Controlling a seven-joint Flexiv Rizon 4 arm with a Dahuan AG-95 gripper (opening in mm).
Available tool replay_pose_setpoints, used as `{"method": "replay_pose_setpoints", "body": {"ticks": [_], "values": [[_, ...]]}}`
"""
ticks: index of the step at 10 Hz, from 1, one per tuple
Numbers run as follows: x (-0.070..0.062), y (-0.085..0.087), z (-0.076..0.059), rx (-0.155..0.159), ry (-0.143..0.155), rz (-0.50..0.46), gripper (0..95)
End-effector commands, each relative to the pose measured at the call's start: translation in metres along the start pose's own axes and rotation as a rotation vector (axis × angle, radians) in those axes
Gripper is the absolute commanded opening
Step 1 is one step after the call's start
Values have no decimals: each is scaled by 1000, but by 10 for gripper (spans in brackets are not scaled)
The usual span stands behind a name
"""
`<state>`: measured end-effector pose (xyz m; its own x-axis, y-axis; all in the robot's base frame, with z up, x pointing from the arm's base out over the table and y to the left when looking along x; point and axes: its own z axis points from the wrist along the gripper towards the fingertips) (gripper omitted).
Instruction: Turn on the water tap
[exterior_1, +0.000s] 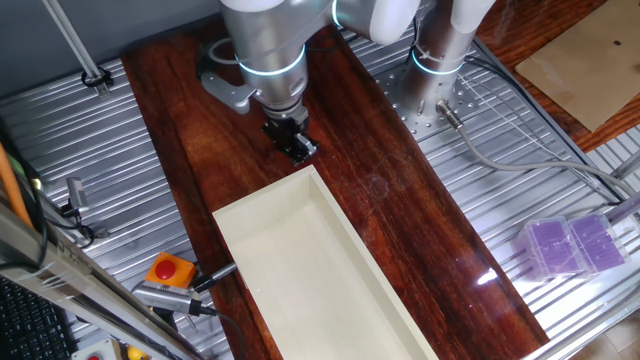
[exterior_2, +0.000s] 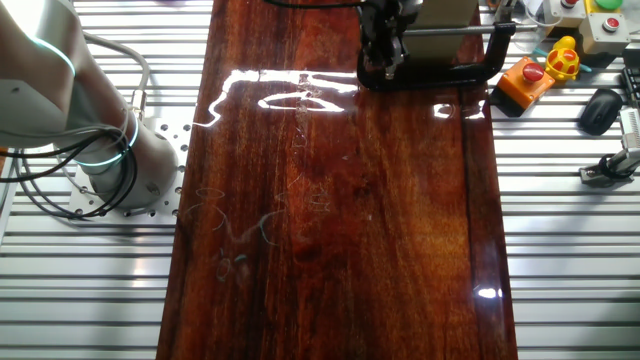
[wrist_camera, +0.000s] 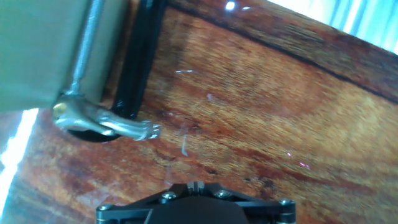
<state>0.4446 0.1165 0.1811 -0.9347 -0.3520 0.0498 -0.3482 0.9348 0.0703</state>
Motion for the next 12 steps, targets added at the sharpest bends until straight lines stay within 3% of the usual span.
{"method": "replay_pose_setpoints", "body": {"ticks": [1,4,7,12], "values": [[0,0,1,12,2,32,0],[0,0,1,5,0,8,0],[-11,16,-2,-5,-9,76,0],[-26,26,6,-12,-17,101,0]]}}
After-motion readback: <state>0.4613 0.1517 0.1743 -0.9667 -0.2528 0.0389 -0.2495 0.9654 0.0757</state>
